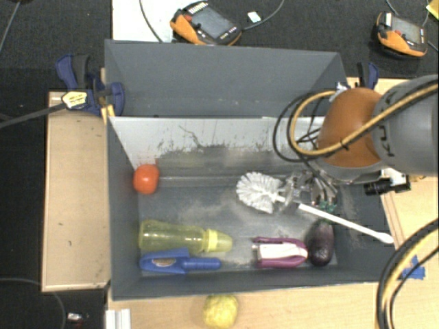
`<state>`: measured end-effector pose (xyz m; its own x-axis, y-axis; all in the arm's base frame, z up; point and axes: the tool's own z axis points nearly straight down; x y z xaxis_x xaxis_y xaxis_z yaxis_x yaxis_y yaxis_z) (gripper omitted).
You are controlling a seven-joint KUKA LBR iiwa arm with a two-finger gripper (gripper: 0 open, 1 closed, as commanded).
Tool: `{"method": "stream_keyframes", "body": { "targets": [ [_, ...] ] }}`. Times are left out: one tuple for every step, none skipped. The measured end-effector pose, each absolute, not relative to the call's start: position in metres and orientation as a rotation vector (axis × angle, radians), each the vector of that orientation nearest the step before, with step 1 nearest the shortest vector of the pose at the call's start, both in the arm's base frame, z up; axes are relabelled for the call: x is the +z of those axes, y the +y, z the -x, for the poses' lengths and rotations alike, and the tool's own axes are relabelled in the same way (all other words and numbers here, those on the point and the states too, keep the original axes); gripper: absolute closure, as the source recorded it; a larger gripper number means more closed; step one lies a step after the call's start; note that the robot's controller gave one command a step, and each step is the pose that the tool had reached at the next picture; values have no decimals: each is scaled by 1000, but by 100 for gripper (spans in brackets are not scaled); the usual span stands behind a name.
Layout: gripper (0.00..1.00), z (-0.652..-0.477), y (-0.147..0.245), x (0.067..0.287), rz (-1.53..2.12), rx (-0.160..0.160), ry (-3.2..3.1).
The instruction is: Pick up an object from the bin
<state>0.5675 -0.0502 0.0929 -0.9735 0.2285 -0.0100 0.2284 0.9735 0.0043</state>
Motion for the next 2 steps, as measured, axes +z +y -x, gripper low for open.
{"method": "stream_keyframes", "body": {
  "targets": [
    [100, -567, -50, 119, -359, 5, 3112],
    [100, -567, -51, 131, -356, 5, 3109]
  ]
}}
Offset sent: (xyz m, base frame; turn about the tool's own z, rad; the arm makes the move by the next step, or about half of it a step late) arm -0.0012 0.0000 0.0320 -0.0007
